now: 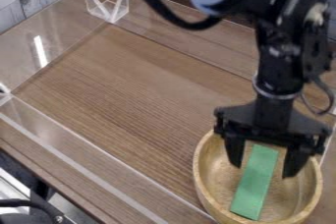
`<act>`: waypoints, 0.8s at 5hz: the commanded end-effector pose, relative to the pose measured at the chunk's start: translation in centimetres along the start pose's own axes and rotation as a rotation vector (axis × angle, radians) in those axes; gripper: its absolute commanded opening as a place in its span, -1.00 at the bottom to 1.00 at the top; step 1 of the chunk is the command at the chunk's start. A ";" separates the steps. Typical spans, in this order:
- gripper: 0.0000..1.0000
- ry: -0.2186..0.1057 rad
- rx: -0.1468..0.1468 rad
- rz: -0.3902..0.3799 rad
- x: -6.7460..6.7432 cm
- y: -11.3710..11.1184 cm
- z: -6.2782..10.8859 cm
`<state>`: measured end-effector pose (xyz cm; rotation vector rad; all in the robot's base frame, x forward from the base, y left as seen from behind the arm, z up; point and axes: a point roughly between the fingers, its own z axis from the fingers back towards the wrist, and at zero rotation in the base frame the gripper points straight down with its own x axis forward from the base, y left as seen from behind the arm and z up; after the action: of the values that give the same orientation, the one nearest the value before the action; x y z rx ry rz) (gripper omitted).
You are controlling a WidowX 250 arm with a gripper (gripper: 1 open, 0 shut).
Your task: Move green object from inside the wooden bowl to the table next to it
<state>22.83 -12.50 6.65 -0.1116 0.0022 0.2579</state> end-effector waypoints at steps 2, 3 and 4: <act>1.00 -0.071 -0.038 0.039 -0.5 -1.1 -1.1; 1.00 -0.091 -0.028 0.009 -1.0 -1.3 -1.5; 1.00 -0.107 -0.025 -0.068 -0.6 -1.7 -0.5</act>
<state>21.87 -13.67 4.80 -0.0867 -0.0605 0.2097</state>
